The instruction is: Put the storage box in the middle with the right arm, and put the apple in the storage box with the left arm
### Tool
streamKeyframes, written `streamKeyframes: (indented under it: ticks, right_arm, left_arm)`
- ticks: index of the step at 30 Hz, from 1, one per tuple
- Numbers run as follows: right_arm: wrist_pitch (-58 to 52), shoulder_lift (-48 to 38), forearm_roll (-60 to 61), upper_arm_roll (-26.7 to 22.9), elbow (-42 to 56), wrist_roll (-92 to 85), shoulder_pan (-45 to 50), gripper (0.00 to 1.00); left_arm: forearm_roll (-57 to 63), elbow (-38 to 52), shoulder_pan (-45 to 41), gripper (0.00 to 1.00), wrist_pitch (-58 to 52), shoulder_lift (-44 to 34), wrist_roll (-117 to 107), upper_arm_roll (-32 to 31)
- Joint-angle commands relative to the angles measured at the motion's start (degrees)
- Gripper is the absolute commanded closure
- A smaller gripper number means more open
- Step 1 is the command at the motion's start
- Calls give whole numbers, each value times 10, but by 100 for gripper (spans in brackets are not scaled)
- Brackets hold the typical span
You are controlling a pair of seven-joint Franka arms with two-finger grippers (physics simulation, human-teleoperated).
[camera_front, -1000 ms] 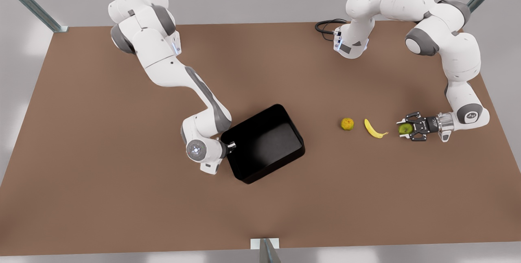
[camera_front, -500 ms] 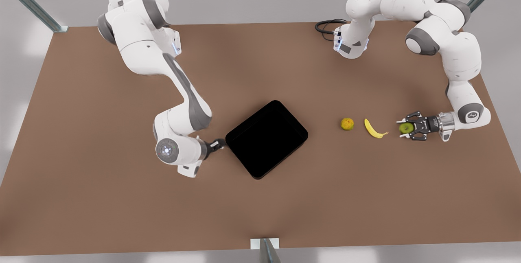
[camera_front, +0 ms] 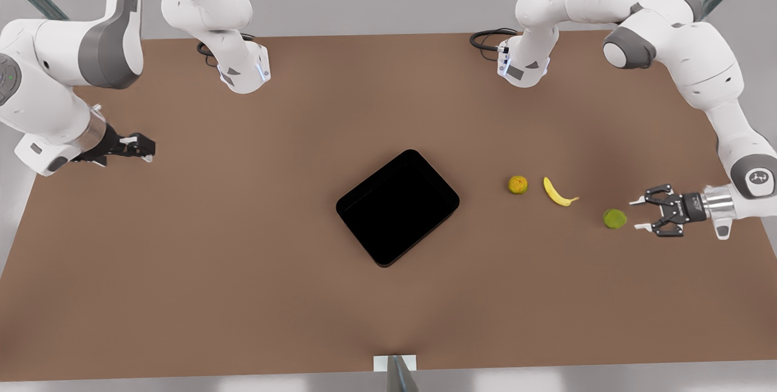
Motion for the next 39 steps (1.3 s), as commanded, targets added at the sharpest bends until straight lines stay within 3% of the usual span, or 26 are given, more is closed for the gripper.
streamKeyframes:
  ticks: [1, 6, 15, 24, 26, 30, 39]
  right_arm:
    - [0, 2, 0, 0, 0, 0, 2, 0]
    - [3, 13, 3, 2, 1, -2, 2, 0]
    - [-4, 38, 3, 2, 8, -28, 4, 0]
    - [-4, 55, 5, 4, 42, -32, 9, 0]
    - [-4, 59, 5, 26, 49, -30, 9, 0]
    - [-4, 64, 4, 26, 48, -30, 9, 0]
    - [-5, 81, 4, 26, 46, -30, 9, 0]
  left_arm:
    - [-9, 8, 3, 0, 0, 4, -14, -2]
    - [-86, 128, 44, 0, 6, 133, -92, -39]
    - [-65, 115, 82, 0, -21, 142, -34, -72]
    - [-20, 108, 82, 0, -22, 155, 29, -73]
    - [-21, 107, 82, 0, -20, 159, 39, -73]
    - [-10, 108, 82, 0, -69, 156, 64, -71]
    - [-7, 99, 82, 0, -27, 164, 85, -81]
